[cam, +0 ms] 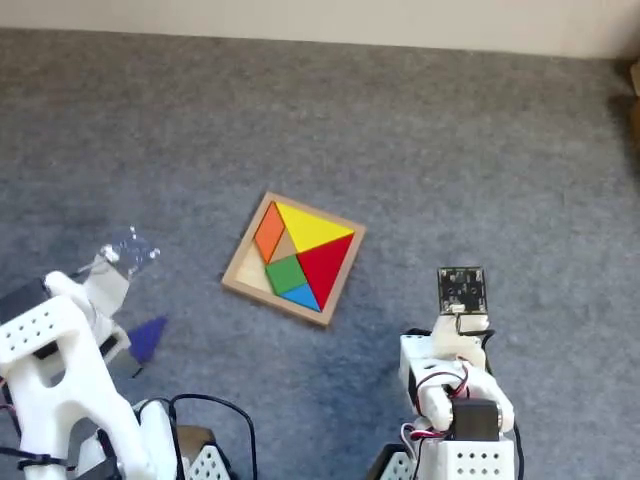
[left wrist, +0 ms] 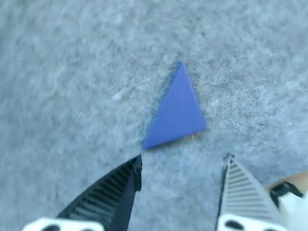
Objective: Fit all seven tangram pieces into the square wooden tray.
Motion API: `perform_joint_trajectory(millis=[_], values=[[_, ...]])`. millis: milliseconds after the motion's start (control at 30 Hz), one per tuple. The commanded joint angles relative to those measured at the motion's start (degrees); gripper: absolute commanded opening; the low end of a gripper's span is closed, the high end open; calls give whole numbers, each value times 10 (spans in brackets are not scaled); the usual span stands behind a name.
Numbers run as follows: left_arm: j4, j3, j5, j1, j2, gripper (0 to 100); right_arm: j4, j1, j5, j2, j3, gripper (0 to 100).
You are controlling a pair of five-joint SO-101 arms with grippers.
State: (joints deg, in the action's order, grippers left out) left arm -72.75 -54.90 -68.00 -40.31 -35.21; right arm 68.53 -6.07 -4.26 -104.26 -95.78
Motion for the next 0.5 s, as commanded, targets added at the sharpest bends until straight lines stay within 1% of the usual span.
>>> perform_joint_trajectory(millis=[0,100,200,467], values=[[128,-72,-42,-9,-7,267,-1,7,3,-3,-63,5],[217,-132,-40,1,-8,267,-1,7,3,-3,-63,5],[272,-164,13,21,-10,267,-1,7,3,-3,-63,5],[282,-155,199,106,-8,264,-1,7,3,-3,-63,5]])
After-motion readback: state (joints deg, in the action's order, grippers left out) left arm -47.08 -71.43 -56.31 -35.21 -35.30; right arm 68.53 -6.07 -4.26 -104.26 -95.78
